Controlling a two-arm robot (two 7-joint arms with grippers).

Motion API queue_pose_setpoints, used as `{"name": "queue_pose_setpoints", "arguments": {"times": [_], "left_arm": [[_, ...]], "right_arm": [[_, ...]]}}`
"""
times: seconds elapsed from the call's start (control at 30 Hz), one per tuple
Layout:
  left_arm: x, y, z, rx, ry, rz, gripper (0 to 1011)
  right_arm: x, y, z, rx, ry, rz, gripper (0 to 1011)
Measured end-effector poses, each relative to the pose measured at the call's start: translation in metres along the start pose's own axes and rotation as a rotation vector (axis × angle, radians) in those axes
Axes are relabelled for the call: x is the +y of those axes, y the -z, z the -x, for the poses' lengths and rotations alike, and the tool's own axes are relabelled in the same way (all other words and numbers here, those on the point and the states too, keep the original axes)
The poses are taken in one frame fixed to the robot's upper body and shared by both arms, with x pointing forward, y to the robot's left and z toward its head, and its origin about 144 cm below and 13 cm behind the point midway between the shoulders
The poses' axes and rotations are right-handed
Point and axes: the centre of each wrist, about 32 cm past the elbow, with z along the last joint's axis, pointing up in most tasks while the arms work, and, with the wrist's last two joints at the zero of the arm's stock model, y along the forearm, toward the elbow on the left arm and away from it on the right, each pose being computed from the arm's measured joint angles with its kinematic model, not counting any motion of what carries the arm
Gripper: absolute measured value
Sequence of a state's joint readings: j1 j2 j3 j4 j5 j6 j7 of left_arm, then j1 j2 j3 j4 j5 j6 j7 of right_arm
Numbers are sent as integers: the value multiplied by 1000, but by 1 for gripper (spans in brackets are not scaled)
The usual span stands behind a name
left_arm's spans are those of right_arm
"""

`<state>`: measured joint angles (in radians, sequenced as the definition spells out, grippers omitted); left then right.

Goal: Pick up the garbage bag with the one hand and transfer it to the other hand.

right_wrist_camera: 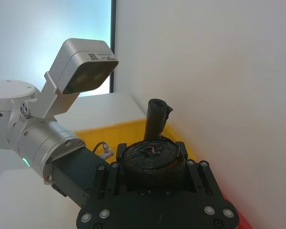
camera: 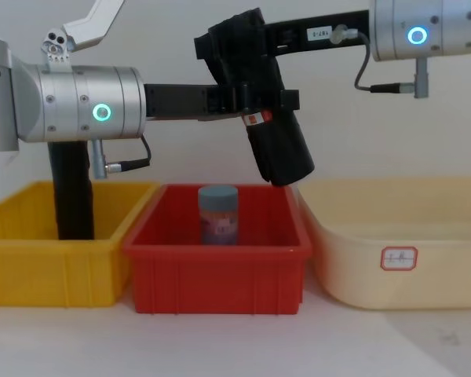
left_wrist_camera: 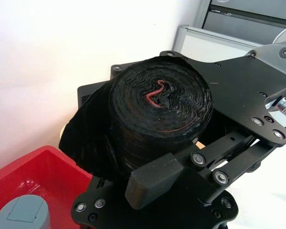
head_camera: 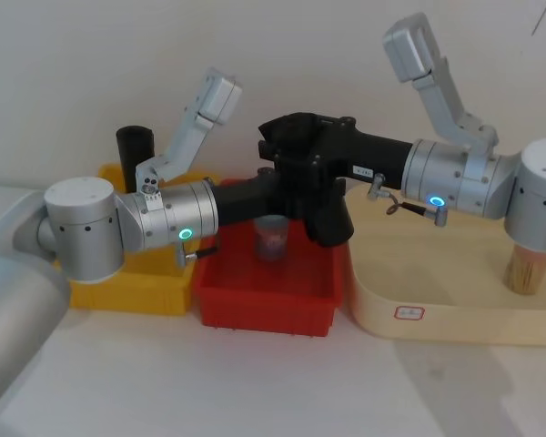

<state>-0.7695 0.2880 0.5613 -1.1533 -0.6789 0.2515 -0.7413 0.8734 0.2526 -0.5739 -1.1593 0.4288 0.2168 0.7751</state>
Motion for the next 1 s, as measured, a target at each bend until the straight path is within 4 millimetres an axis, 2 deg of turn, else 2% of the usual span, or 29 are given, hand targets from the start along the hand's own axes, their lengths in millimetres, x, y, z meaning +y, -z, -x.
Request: {"name": "queue_pose_setpoints", "arguments": {"times": [1.0], "left_arm": [[0, 0, 0, 0, 0, 0, 410]], "right_arm": [[-9, -12, -9, -43, -7, 23, 587]]}}
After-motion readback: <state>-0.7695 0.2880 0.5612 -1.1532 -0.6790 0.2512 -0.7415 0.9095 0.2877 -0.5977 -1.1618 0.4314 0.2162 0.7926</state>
